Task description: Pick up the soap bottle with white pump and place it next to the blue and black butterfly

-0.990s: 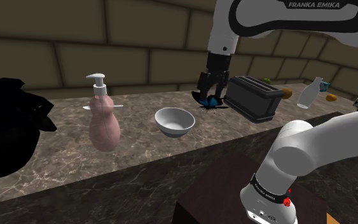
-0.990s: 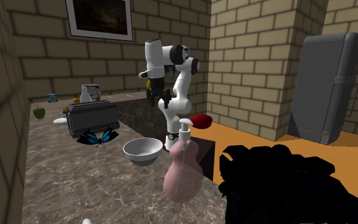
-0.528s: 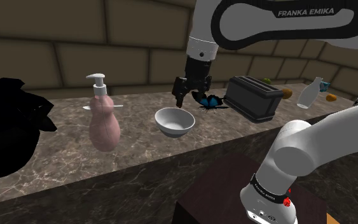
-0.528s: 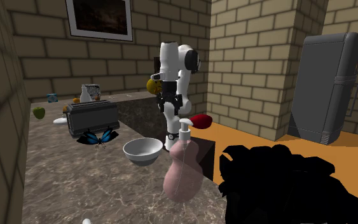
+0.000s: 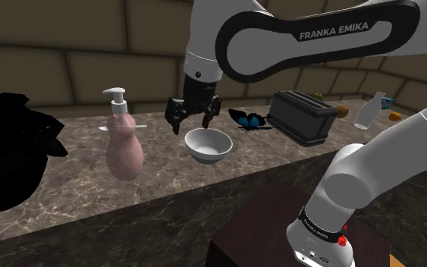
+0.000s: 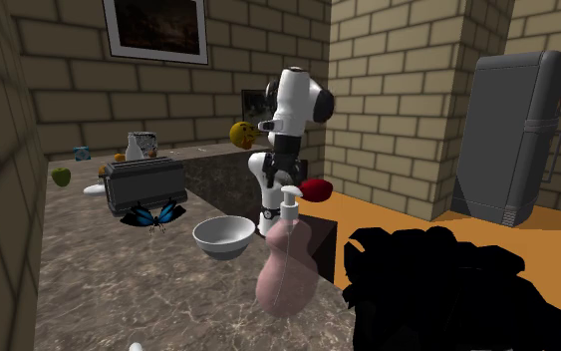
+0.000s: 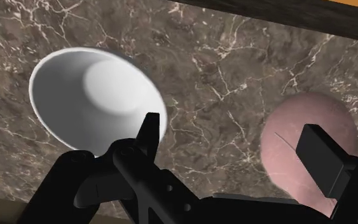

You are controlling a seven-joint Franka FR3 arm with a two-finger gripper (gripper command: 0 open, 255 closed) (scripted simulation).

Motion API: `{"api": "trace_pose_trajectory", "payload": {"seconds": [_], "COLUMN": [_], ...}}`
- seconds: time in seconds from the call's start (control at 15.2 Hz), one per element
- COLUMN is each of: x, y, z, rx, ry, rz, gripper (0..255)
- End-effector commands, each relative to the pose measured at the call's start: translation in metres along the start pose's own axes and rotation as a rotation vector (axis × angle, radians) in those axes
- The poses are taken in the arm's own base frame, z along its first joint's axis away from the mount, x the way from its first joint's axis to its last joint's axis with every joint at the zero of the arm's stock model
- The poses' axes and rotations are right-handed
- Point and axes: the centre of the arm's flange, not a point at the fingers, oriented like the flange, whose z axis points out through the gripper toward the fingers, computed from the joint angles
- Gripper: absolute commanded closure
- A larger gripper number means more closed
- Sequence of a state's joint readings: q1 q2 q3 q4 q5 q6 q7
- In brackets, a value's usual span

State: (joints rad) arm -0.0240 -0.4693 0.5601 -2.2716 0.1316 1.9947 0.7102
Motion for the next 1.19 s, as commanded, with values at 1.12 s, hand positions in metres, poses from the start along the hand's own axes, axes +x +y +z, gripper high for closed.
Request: {"api": "trace_pose_trajectory", "payload": {"seconds": [1.12], "x": [0.042], "y": [-0.168], "z": [0.061], "rx": [-0.029], "ry": [0.223], "rz": [0.142], "gripper": [0]}}
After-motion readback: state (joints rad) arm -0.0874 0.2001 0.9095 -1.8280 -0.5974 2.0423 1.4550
